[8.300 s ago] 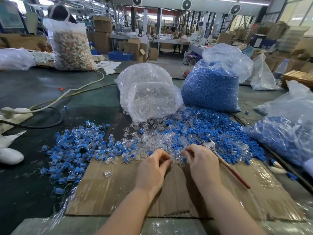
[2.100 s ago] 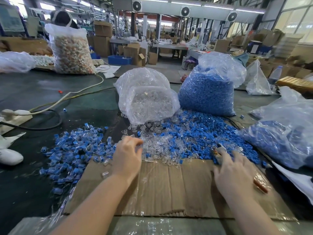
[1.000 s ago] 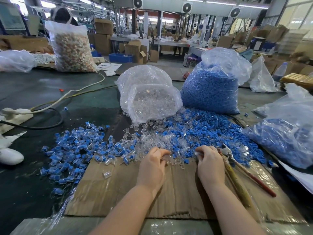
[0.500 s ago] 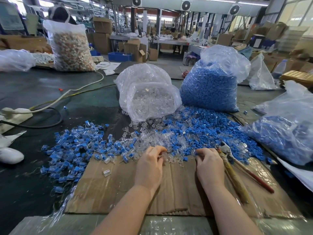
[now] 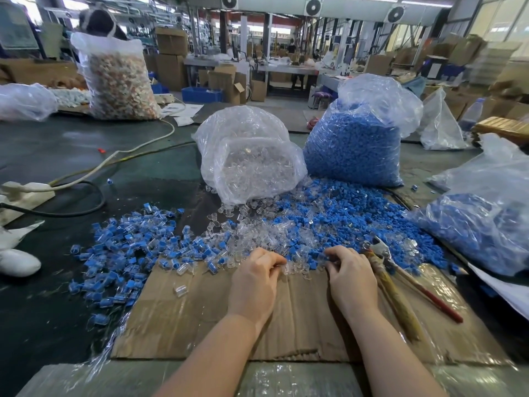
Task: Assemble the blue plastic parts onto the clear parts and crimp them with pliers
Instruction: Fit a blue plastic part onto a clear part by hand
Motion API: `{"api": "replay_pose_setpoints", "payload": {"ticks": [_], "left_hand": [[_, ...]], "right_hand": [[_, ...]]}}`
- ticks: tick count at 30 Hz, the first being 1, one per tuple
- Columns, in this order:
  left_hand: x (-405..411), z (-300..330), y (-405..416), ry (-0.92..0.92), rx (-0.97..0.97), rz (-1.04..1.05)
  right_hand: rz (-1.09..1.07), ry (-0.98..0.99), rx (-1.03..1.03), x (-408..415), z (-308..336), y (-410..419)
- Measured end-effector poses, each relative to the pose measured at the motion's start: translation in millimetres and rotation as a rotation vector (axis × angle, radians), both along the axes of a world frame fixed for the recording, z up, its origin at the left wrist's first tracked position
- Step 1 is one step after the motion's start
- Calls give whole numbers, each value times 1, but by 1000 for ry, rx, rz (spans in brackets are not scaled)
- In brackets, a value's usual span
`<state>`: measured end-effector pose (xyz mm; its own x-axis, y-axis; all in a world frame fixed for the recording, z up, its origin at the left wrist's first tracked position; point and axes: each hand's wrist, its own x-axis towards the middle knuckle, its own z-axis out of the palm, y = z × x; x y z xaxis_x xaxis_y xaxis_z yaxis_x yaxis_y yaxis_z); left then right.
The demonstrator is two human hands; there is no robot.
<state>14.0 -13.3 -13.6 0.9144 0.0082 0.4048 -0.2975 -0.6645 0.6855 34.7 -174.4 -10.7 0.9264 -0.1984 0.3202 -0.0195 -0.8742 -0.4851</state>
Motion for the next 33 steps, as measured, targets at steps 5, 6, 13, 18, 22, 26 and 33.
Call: {"api": "replay_pose_setpoints", "payload": {"ticks": [5, 6, 13, 18, 22, 26, 33], "left_hand": [[-1, 3, -2, 16, -35, -38], [-1, 3, -2, 22, -39, -47], [-1, 5, -1, 32, -77, -56], [-2, 7, -1, 63, -103, -83], [-1, 8, -1, 61, -58, -76], [0, 8, -1, 63, -37, -62], [2, 8, 1, 68, -83, -37]], "right_hand": [[-12, 5, 29, -1, 1, 0], [-14, 3, 34, -1, 1, 0], [-22, -13, 34, -1, 0, -1], [39, -102, 93, -5, 2, 2], [119, -207, 108, -10, 4, 6], [207, -235, 40, -14, 6, 11], [307, -274, 106, -23, 10, 25]]}}
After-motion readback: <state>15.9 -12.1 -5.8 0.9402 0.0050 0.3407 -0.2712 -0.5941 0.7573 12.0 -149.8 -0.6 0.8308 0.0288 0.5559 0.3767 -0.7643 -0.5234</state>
